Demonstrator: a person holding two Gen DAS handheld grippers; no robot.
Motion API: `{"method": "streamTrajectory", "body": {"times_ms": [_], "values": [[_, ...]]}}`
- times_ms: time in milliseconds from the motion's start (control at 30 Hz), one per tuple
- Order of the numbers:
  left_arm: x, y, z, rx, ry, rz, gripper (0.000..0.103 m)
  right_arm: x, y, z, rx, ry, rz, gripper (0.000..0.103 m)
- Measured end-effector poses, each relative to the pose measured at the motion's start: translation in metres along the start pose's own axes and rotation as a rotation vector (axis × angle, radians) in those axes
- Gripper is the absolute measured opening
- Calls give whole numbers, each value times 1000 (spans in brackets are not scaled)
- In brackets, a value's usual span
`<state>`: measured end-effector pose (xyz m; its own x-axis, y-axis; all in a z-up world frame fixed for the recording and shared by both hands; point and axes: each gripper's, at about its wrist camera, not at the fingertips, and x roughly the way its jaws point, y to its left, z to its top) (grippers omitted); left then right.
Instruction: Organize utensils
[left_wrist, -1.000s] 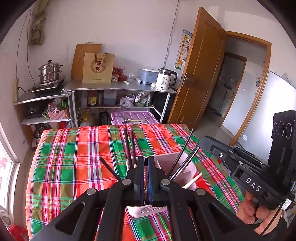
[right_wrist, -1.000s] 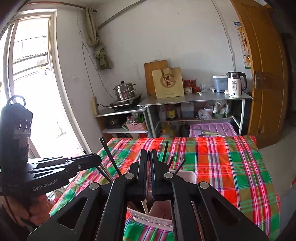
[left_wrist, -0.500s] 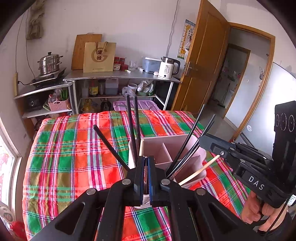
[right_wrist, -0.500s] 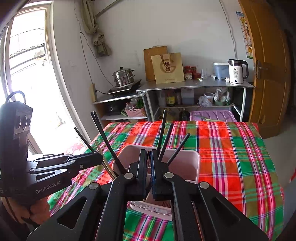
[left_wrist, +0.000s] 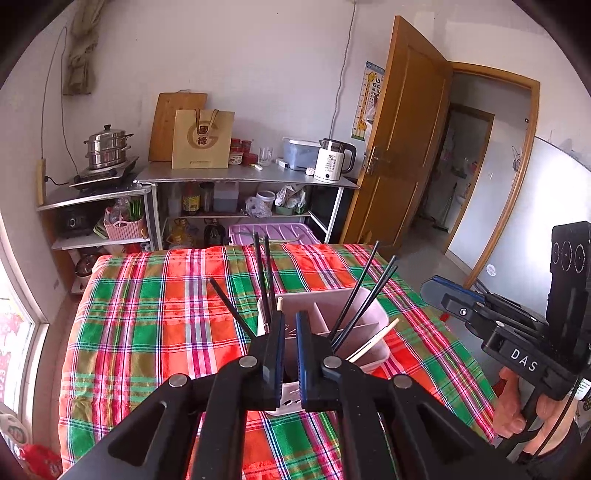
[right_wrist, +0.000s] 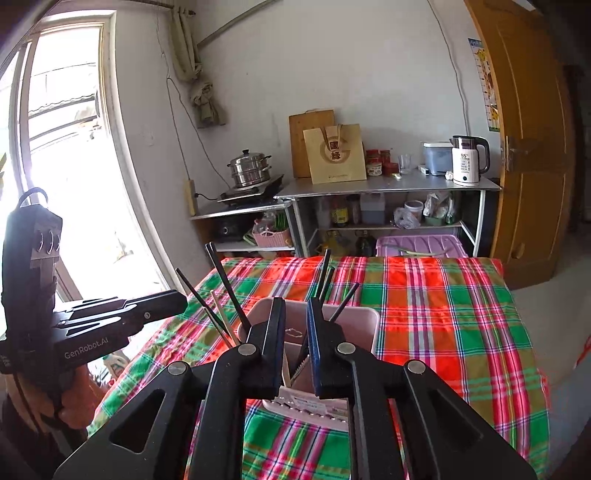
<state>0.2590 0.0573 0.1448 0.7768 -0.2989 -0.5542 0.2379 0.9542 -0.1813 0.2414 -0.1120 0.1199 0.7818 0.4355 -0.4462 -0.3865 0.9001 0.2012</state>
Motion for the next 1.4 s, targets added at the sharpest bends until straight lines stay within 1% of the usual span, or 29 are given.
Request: {"method": "streamTrajectory", "body": {"times_ms": [133,167,233,367,533,667,800,900,967,1067,1200,1400], "values": [[-25,-6,-10,3,-37,11,7,-24,4,-10,-13,-20,-9,14],[-31,-7,-15,4,-44,18,9,-30,6,-14,-19,-23,-15,16],[-43,-12,-25,7,-61,42,17,-44,8,-23,-23,-34,-15,19],[-66,-19,-52,-4,-95,51,19,-66,14,-43,-31,-48,-18,27],[-86,-31,-91,5,-118,62,21,-86,22,-76,-61,-49,-37,31],[-92,-40,-121,15,-113,84,23,-96,28,-103,-53,-37,-38,38],[-96,-49,-150,20,-107,104,23,-106,33,-126,-55,-37,-64,39],[-97,-55,-169,26,-99,113,23,-112,39,-141,-50,-39,-65,39],[-100,-58,-181,33,-107,122,23,-117,44,-150,-54,-50,-83,41],[-103,-63,-193,39,-117,129,23,-120,49,-164,-58,-48,-86,42],[-103,-67,-210,34,-105,131,23,-122,55,-181,-57,-39,-86,43],[-105,-73,-224,41,-109,134,23,-123,63,-201,-76,-32,-95,43]]}}
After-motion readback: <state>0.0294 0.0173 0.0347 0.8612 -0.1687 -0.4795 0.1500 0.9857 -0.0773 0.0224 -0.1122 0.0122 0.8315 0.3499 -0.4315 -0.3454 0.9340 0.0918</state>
